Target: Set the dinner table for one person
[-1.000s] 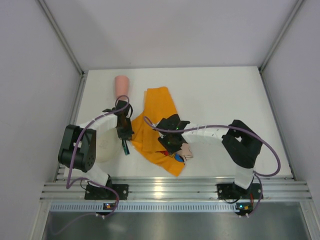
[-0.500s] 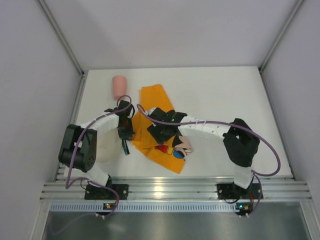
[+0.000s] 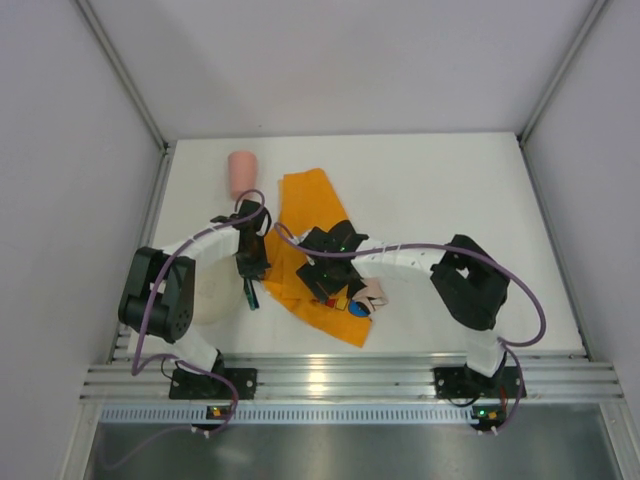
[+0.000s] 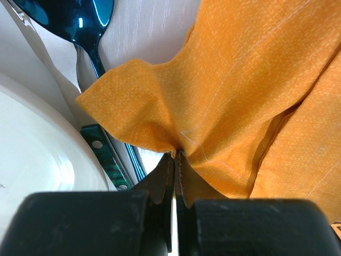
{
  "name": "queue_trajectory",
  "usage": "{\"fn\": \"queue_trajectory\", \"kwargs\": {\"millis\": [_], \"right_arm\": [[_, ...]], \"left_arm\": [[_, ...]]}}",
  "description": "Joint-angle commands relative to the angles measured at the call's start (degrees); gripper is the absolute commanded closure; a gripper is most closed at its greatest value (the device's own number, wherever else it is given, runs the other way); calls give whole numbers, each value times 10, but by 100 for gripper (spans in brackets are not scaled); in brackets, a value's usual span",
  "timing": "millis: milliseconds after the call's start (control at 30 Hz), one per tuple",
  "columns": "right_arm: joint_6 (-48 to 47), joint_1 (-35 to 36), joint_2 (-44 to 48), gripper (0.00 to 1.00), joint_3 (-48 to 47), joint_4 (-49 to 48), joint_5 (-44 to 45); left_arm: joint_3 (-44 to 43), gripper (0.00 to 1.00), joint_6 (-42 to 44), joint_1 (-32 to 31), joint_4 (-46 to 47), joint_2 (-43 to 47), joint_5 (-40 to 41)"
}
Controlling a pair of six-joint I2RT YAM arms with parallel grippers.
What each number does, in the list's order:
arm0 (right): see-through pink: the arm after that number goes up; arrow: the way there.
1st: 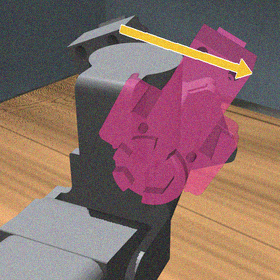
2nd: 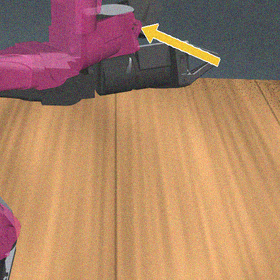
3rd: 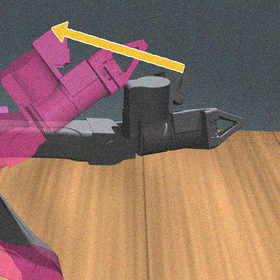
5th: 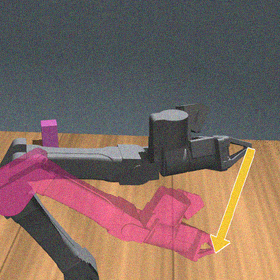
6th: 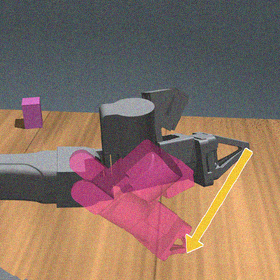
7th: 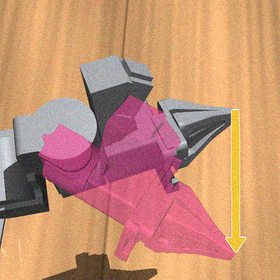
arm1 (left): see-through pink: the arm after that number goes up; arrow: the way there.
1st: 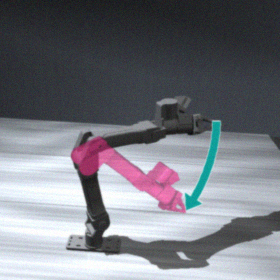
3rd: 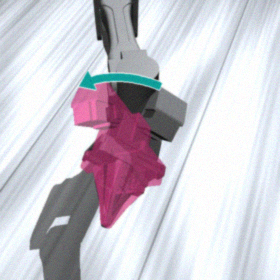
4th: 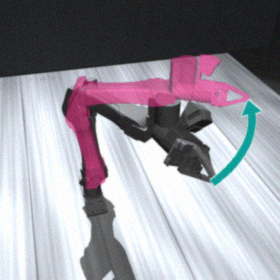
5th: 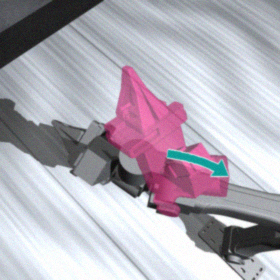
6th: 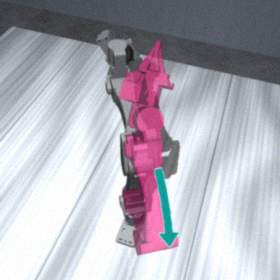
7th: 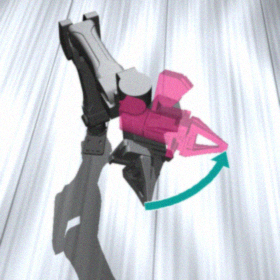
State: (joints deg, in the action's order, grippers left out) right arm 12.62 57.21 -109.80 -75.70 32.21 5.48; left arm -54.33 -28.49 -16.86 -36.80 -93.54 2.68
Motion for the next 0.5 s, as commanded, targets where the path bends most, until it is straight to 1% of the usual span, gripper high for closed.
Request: {"fn": "queue_trajectory", "kwargs": {"millis": [0,67,133,200,233,300,333,367,400,467], "right_arm": [[6,4,13,28,5,-27,-18],[8,5,27,27,9,-18,-17],[13,4,61,23,24,-35,-19],[21,4,69,23,40,-46,-20],[20,4,64,31,40,-50,-21],[21,4,33,50,28,-50,-16],[21,4,22,71,21,-46,-13],[18,5,14,82,13,-45,-5],[18,4,6,100,12,-48,1],[16,4,6,100,13,-51,12]], "left_arm": [[-9,100,7,-3,-18,3,11],[-7,100,10,-3,-21,4,11],[-6,100,12,-3,-22,6,13],[-4,100,12,-3,-21,5,13],[-3,100,12,-3,-20,4,12],[-4,100,11,-3,-21,1,8],[-6,100,11,-3,-21,2,8],[-9,100,13,-4,-23,3,8],[-11,100,15,-3,-25,4,9],[-17,100,20,-3,-30,2,12]]}}
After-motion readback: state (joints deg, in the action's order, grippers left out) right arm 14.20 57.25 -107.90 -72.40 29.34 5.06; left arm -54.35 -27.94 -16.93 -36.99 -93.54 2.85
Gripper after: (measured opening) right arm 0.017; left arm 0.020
